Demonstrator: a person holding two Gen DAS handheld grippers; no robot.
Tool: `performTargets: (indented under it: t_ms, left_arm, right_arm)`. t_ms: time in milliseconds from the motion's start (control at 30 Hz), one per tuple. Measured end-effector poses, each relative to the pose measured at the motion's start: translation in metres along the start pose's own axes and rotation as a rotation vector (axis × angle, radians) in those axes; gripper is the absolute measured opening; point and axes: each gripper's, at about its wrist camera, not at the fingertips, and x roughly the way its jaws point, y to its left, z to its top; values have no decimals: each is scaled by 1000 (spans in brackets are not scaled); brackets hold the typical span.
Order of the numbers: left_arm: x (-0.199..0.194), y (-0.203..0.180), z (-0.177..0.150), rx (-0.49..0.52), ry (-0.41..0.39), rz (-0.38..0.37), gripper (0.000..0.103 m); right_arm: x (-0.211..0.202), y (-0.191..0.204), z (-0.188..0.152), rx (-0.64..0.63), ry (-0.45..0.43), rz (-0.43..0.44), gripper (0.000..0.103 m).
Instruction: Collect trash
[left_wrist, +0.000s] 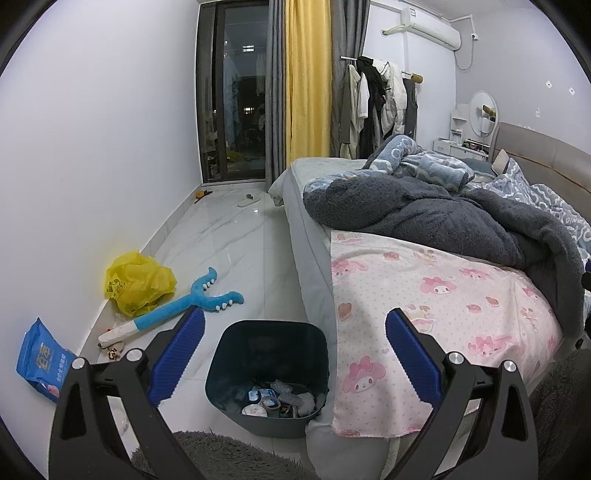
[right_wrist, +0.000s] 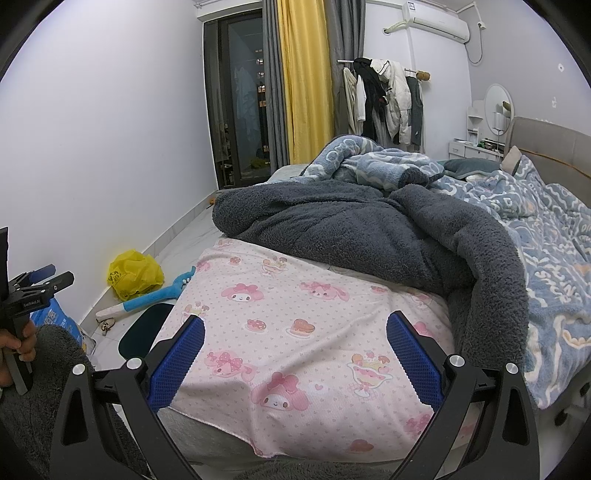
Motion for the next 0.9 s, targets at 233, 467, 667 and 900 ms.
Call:
performTargets:
  t_ms: [233,467,667,900]
  left_arm:
    - [0,0,1,2,0,0,100]
    - [0,1,1,3,1,0,100]
    - [1,1,1,3,2,1,100]
    - [1,1,2,3,4,-1,100]
  right_arm:
    - [0,0,0,-1,0,0,100]
    - [0,1,0,0,0,-1,100]
    - [0,1,-1,0,0,-1,100]
    - [0,1,0,-1,1,-1,100]
